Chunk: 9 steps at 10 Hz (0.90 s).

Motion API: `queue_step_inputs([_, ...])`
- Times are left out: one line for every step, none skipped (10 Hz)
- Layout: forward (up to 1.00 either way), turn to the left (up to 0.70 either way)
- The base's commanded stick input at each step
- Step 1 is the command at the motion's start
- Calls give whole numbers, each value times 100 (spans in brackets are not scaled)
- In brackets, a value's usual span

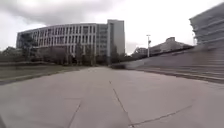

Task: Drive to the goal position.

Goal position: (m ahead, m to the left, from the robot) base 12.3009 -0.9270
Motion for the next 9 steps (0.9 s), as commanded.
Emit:
queue_step_inputs([100,0])
queue_step_inputs([100,0])
queue_step_inputs([100,0])
queue_step_inputs([100,0])
queue_step_inputs([100,0])
queue_step_inputs([100,0])
queue_step_inputs([100,0])
queue_step_inputs([100,0])
queue_step_inputs([100,0])
